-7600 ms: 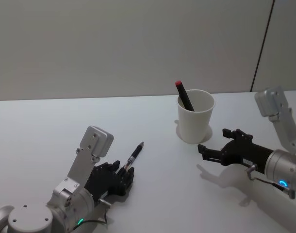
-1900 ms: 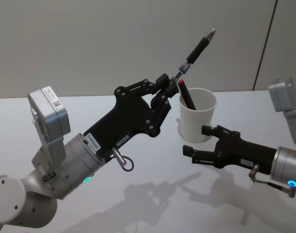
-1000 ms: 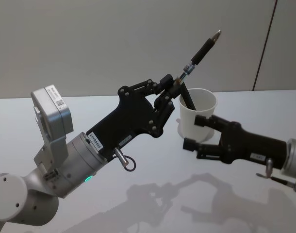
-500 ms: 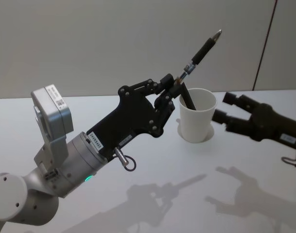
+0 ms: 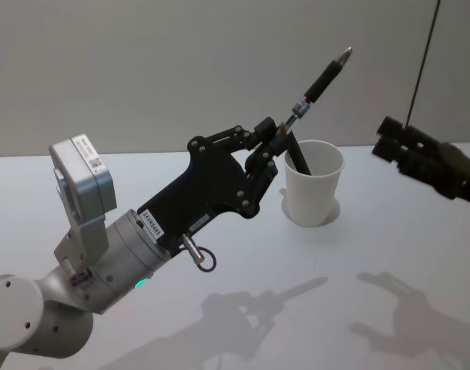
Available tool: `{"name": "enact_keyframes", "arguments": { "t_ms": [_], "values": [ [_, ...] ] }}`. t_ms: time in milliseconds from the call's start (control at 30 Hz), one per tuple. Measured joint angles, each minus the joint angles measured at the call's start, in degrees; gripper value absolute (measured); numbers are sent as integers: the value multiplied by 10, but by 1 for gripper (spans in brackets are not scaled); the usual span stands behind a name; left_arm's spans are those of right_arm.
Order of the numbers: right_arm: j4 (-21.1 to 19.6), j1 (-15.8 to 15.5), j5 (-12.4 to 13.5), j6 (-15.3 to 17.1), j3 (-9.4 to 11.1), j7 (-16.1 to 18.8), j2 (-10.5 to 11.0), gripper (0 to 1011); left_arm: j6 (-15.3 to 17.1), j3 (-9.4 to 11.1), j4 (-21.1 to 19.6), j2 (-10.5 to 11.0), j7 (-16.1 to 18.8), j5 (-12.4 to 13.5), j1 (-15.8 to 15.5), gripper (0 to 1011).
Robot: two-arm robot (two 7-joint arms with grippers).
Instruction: Place the pen into the pen holder.
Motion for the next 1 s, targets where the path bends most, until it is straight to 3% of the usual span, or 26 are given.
{"name": "enact_keyframes", "arguments": {
  "t_ms": [133,400,700,1000],
  "values": [
    [-5,-1,38,3,0,1,-3,1002,0,0,0,0,0,0,0,169],
    [-10,5,73,7,-12,-4,-16,1002,0,0,0,0,0,0,0,169],
    [-10,19,79,6,-30,-17,-34,1002,0,0,0,0,0,0,0,169],
    [-4,35,65,2,-51,-34,-54,1002,0,0,0,0,0,0,0,169]
  ]
}}
